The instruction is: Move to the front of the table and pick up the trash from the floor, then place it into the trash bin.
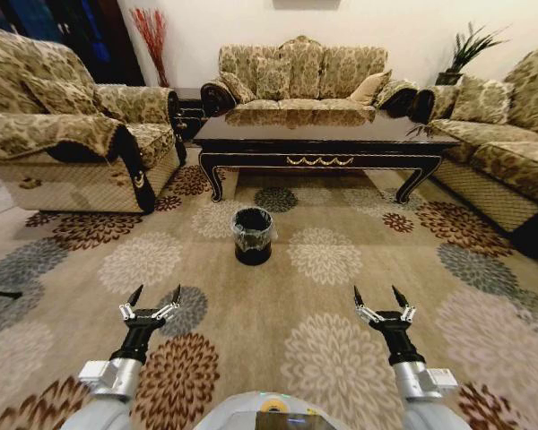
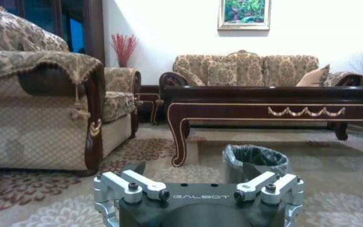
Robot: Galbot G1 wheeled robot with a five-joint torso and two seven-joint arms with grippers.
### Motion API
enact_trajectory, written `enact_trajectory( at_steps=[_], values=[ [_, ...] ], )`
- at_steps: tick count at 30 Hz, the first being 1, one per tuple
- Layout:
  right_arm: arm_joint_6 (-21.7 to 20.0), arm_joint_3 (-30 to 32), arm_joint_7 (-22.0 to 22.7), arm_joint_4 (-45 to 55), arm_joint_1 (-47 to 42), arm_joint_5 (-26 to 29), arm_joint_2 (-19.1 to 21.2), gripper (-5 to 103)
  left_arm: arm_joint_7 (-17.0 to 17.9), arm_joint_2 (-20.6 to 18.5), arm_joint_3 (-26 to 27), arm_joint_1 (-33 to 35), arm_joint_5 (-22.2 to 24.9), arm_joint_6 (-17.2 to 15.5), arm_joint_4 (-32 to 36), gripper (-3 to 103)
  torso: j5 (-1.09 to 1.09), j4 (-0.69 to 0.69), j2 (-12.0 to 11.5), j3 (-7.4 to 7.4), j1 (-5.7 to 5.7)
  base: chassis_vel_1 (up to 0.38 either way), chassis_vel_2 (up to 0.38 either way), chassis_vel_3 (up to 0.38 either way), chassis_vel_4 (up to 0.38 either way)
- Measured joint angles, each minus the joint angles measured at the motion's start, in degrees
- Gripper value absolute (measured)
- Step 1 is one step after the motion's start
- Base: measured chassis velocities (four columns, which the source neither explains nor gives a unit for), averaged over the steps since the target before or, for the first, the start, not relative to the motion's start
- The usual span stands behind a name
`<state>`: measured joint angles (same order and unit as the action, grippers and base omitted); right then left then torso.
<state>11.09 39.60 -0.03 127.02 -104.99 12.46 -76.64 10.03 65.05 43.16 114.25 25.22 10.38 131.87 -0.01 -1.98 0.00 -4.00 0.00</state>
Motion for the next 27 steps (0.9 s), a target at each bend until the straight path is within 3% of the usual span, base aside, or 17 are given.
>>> enact_trajectory(
  at_steps=[27],
  values=[
    [0.00,0.00,0.00,0.00,0.00,0.00,0.00,100,0.00,0.00,0.00,-0.01,0.00,-0.01,0.01,100,0.02,0.01,0.00,0.00,0.00,0.250,-0.248,-0.254,0.257]
  ],
)
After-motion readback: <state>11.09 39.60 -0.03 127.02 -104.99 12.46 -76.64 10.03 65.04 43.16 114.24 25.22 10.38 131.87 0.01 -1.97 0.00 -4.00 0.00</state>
